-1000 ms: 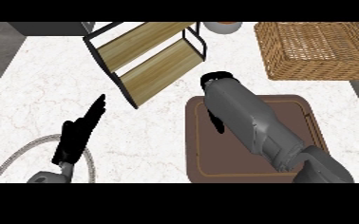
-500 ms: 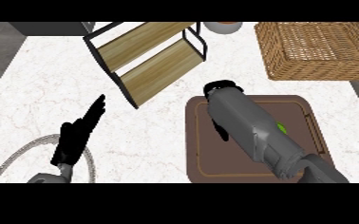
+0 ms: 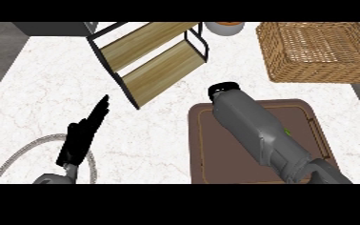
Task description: Pick the eggplant from the tray and place it in the tiered shelf
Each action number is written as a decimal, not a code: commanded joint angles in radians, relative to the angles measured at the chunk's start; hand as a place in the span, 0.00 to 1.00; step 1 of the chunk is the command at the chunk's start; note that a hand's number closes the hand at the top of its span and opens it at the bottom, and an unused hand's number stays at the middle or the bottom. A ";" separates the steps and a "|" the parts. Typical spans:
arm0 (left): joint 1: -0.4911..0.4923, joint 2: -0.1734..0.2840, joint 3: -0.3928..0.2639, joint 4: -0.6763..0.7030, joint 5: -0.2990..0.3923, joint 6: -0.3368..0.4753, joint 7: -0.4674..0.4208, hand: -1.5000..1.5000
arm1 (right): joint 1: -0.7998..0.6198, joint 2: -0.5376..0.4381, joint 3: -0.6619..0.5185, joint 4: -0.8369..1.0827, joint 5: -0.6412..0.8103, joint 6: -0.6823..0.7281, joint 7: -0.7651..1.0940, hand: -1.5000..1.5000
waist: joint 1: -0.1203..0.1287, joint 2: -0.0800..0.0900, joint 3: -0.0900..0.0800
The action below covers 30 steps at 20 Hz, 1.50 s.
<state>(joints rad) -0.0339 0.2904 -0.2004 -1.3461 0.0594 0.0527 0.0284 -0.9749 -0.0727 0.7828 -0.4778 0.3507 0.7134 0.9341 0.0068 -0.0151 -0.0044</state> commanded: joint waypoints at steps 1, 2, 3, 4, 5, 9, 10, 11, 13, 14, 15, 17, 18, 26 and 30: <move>-0.042 -0.003 0.025 0.002 -0.001 -0.013 0.025 0.50 | 0.075 -0.011 -0.002 0.015 0.057 -0.027 -0.040 1.00 | -0.001 0.017 0.005; 0.035 -0.013 0.016 -0.008 0.001 -0.018 -0.029 0.50 | 0.110 -0.012 -0.020 -0.081 0.042 -0.002 0.039 1.00 | -0.009 0.012 0.004; 0.027 -0.027 -0.001 -0.010 -0.017 -0.007 -0.011 0.50 | 0.057 0.057 -0.035 -0.016 0.055 -0.008 0.052 1.00 | 0.001 0.015 0.004; 0.013 -0.013 0.009 -0.003 -0.024 -0.018 -0.007 0.50 | 0.039 0.022 -0.043 0.002 0.074 0.007 0.002 1.00 | 0.002 0.016 0.004; 0.040 0.048 0.061 -0.035 0.034 -0.080 -0.014 0.50 | 0.078 0.020 -0.020 -0.015 0.099 -0.025 0.009 1.00 | 0.003 0.015 0.004; -0.014 -0.034 0.025 0.004 -0.035 -0.021 0.018 0.50 | 0.048 0.025 -0.050 -0.028 0.184 -0.056 -0.014 1.00 | 0.002 0.016 0.004; 0.037 -0.014 0.036 -0.012 -0.021 -0.048 -0.006 0.50 | 0.068 -0.004 -0.064 -0.113 0.182 -0.025 0.036 1.00 | -0.004 0.013 0.004; 0.041 -0.036 0.008 -0.034 -0.040 -0.017 -0.010 0.50 | 0.090 -0.018 -0.025 -0.138 0.213 -0.166 -0.084 1.00 | -0.002 0.014 0.005; 0.014 -0.019 0.042 0.006 -0.021 -0.016 -0.003 0.50 | 0.056 -0.108 -0.025 -0.284 0.210 -0.245 -0.273 1.00 | -0.026 0.009 0.006; 0.032 0.008 0.051 -0.036 0.006 -0.050 0.012 0.50 | 0.060 -0.115 -0.038 -0.320 0.217 -0.332 -0.316 1.00 | -0.017 0.004 0.009; 0.032 -0.010 0.051 -0.003 -0.002 -0.028 0.011 0.50 | 0.061 -0.124 -0.048 -0.385 0.210 -0.374 -0.382 1.00 | -0.040 0.001 0.009; 0.037 -0.021 0.040 -0.014 -0.015 -0.013 0.013 0.50 | 0.057 -0.170 -0.084 -0.471 0.211 -0.473 -0.474 1.00 | -0.051 -0.003 0.010; 0.048 -0.012 0.050 -0.028 -0.002 -0.024 0.008 0.50 | 0.120 -0.221 -0.074 -0.495 0.229 -0.526 -0.531 1.00 | -0.050 0.000 0.009; 0.042 -0.013 0.044 -0.056 -0.028 -0.014 0.022 0.50 | 0.223 -0.447 -0.233 -0.861 0.223 -0.639 -0.560 1.00 | -0.046 0.002 0.005; 0.067 -0.009 0.031 -0.079 -0.024 -0.037 0.029 0.50 | 0.198 -0.436 -0.387 -0.969 0.122 -0.658 -0.543 1.00 | -0.024 0.006 0.006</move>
<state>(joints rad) 0.0191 0.2768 -0.1552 -1.3914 0.0377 0.0313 0.0442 -0.7779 -0.4891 0.5095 -1.3543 0.5267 0.1077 0.4030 -0.0347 -0.0129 0.0008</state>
